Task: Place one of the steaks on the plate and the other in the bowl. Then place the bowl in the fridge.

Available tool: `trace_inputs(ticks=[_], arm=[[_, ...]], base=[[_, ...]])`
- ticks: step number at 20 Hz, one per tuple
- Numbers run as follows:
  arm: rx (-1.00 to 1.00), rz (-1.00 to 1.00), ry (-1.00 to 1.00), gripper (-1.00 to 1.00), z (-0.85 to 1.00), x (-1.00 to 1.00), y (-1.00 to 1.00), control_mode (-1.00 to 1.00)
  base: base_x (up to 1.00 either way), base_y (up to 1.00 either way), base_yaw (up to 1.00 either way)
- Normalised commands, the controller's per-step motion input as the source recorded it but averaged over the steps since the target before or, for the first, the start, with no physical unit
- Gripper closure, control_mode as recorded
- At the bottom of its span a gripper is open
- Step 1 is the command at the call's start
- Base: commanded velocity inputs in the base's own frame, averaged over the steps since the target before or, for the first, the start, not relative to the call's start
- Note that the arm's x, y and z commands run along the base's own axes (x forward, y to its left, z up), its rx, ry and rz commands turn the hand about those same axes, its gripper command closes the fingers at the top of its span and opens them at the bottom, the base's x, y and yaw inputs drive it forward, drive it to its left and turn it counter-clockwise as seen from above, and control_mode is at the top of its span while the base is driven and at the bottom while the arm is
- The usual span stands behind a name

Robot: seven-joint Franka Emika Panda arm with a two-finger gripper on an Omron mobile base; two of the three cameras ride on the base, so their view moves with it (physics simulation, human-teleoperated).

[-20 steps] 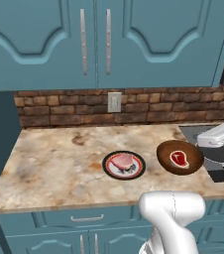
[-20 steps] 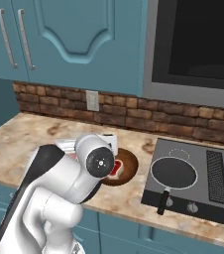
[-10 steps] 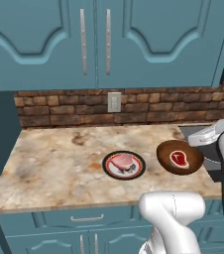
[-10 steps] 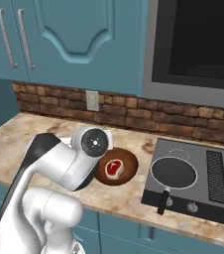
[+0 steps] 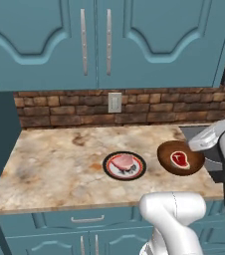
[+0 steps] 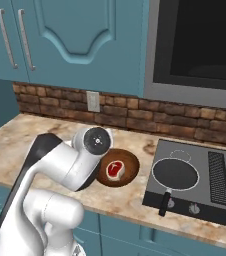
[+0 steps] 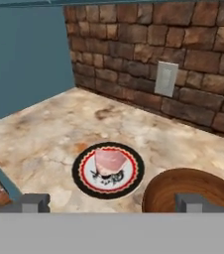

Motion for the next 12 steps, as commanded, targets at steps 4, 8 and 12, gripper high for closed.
trace_inputs(ticks=[4, 8, 12], arm=[[-0.33, 0.08, 0.00, -1.00, -0.04, -0.08, -0.02, -1.00], [-0.44, 0.05, -0.13, -1.00, -0.33, -0.12, -0.06, -1.00], [-0.39, 0.29, -0.24, -1.00, -0.46, -0.01, -0.38, -1.00]], base=[[0.00, 0.00, 0.00], [0.00, 0.00, 0.00], [0.00, 0.00, 0.00]])
